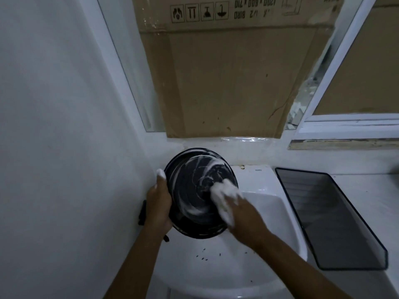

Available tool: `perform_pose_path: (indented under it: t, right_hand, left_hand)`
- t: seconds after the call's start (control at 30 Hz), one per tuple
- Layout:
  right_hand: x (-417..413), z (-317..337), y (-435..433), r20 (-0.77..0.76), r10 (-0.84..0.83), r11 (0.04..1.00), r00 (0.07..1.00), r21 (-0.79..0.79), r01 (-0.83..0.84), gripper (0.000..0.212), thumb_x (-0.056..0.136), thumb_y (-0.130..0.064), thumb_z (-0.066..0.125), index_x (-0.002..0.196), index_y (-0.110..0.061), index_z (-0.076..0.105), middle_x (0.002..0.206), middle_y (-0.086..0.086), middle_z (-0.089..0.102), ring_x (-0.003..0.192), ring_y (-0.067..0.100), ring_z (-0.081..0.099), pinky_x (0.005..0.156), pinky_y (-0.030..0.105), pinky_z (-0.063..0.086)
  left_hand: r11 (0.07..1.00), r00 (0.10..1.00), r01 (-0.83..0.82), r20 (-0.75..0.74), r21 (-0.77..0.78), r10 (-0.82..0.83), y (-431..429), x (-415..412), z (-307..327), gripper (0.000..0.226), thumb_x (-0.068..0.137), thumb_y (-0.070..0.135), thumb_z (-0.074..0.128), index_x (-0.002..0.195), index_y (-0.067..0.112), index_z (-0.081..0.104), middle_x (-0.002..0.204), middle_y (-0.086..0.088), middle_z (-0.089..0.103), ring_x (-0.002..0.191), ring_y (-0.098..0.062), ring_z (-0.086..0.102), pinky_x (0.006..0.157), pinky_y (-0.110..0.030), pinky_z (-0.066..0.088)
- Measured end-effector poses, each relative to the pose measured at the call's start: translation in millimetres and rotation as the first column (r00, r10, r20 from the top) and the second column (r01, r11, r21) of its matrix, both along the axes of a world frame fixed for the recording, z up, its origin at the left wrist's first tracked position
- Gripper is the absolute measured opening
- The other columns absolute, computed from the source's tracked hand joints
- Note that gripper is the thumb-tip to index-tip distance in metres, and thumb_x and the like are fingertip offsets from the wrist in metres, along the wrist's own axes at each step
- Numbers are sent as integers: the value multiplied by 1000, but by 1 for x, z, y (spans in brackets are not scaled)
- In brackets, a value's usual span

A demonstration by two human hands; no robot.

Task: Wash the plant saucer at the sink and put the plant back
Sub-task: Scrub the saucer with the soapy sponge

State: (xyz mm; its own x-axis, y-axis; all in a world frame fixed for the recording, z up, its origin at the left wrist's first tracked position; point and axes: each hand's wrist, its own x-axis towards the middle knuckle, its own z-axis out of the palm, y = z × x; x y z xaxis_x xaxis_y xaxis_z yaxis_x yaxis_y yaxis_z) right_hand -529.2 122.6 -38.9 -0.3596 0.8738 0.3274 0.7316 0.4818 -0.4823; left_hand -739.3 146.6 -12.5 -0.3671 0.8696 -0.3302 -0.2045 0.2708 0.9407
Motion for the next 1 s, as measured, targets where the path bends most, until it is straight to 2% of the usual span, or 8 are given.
perform_pose_path:
  t: [0.2, 0.3, 0.43, 0.5, 0.67, 0.8, 0.87, 1.0]
  right_hand:
    - [-23, 38, 54, -285, -411, 912, 866, -133, 389, 31, 94, -4, 55, 125, -4, 57, 112, 17, 64, 105, 34, 62, 82, 19, 43]
    - [-57, 42, 30, -184, -137, 986, 973, 67, 151, 38, 85, -2, 65, 122, 0, 58, 116, 24, 63, 109, 38, 61, 90, 35, 51]
    - [-24, 13, -11, -23, 263, 964, 965, 58, -261, 44, 90, -13, 56, 134, -14, 51, 130, 19, 57, 125, 27, 51, 103, 18, 35]
    - [1, 3, -5, -57, 62, 998, 996, -28, -63, 52, 86, -8, 64, 135, -15, 50, 123, 25, 62, 112, 38, 62, 86, 27, 45]
    - [-22, 13, 25, -260, -394, 914, 881, -207, 348, 44, 92, -5, 59, 136, -5, 52, 132, 16, 59, 122, 31, 55, 104, 29, 41]
    - [-49, 14, -7, -182, 84, 994, 980, 81, -70, 36, 90, -4, 58, 126, -3, 54, 124, 18, 60, 120, 31, 56, 108, 30, 41]
    - [-31, 11, -15, -122, 281, 958, 952, 92, -271, 36, 90, -9, 55, 126, -6, 52, 127, 16, 56, 122, 27, 52, 106, 14, 35]
    - [5, -5, -3, -55, 96, 995, 994, -16, -97, 49, 94, -19, 57, 141, -23, 44, 141, 8, 50, 124, 22, 52, 95, 17, 39]
  left_hand:
    - [998, 999, 50, -4, 33, -50, -1, 22, 0, 66, 86, 74, 40, 116, 24, 70, 103, 1, 76, 92, -19, 73, 76, -37, 61]
    - [1000, 997, -23, 77, -8, 24, 4, 21, 0, 65, 89, 72, 41, 123, 22, 65, 109, -3, 73, 94, -21, 72, 74, -35, 61]
    - [999, 995, -24, 93, -40, 28, 3, 2, -9, 58, 88, 73, 43, 104, 24, 70, 95, -2, 76, 82, -19, 74, 57, -28, 59]
    - [1000, 996, -18, 90, -5, 19, -1, 1, -13, 56, 86, 73, 45, 104, 28, 72, 95, 4, 77, 80, -14, 74, 57, -26, 58]
    - [999, 992, -43, 115, 16, 41, 0, 22, -17, 48, 84, 73, 47, 90, 33, 73, 89, 9, 77, 82, -13, 74, 61, -28, 58]
    - [999, 992, -43, 116, 22, 40, 0, 20, -19, 46, 87, 72, 45, 89, 34, 70, 82, 11, 76, 78, -14, 74, 57, -27, 58]
    - [1000, 996, -9, 93, 26, 7, -3, 14, -22, 52, 78, 78, 46, 88, 34, 72, 81, 12, 76, 75, -12, 74, 53, -25, 57]
    - [999, 998, 23, 58, 39, -25, -8, 12, -24, 54, 73, 78, 47, 80, 35, 78, 84, 8, 77, 72, -10, 74, 51, -22, 56]
